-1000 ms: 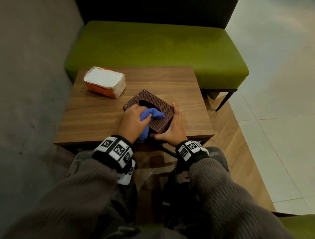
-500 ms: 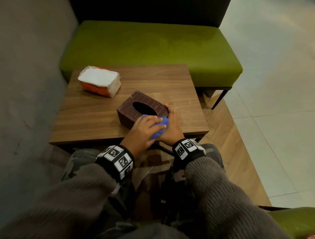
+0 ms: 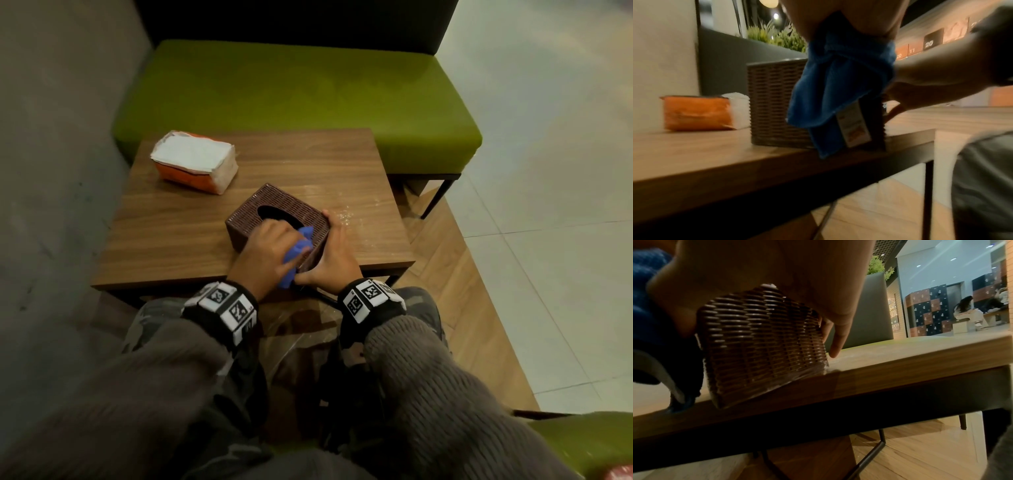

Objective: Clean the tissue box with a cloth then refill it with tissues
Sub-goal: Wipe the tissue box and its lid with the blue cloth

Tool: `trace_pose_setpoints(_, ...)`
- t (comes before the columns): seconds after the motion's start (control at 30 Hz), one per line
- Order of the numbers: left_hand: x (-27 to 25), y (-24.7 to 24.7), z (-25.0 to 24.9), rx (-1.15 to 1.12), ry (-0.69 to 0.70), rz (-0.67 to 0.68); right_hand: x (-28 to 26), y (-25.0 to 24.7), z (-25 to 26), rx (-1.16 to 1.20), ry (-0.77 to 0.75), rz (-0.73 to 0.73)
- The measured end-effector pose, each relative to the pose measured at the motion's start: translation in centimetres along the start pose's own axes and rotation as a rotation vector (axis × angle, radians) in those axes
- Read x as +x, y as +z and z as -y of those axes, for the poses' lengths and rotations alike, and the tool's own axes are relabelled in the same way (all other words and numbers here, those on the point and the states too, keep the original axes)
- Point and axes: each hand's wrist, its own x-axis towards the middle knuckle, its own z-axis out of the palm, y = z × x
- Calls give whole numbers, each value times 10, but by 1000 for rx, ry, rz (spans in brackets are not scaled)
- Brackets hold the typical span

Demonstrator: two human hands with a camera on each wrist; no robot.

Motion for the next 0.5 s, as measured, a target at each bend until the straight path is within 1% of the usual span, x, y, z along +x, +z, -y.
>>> trace_pose_setpoints(0.07,8,-5,9,3,-131,-72,2,0,1,-19,2,9)
trace_pose_setpoints(0.1,4,-5,5,4,-144,-82,2,0,1,-26,4,14)
trace_pose_setpoints(0.13,-3,-3,-2,0,-111,-70,2,-1,1,-29,7,17)
trace_pose_setpoints(0.2,-21,2,-14,-23,46,-23,1,0,2,-23,11,11)
trace_pose_setpoints(0.23,-23,0,-11,-37,98,4,1,-1,2,-23,9,7)
trace_pose_setpoints(0.27,-19,-3,-4,-42,106,11,2,-1,2,-29,3,6)
trace_pose_setpoints(0.37,-1,-9,12,-61,-65,-77,4,0,3,-57,6,28)
trace_pose_setpoints(0.4,0,-8,10,-68,-73,-69,4,-1,3,-56,16,32)
trace_pose_setpoints(0.43,-2,-4,2,-67,-28,-40,4,0,1,-45,28,35)
trace_pose_setpoints(0.5,-11,7,-15,-76,134,65,2,1,-1,1,44,20)
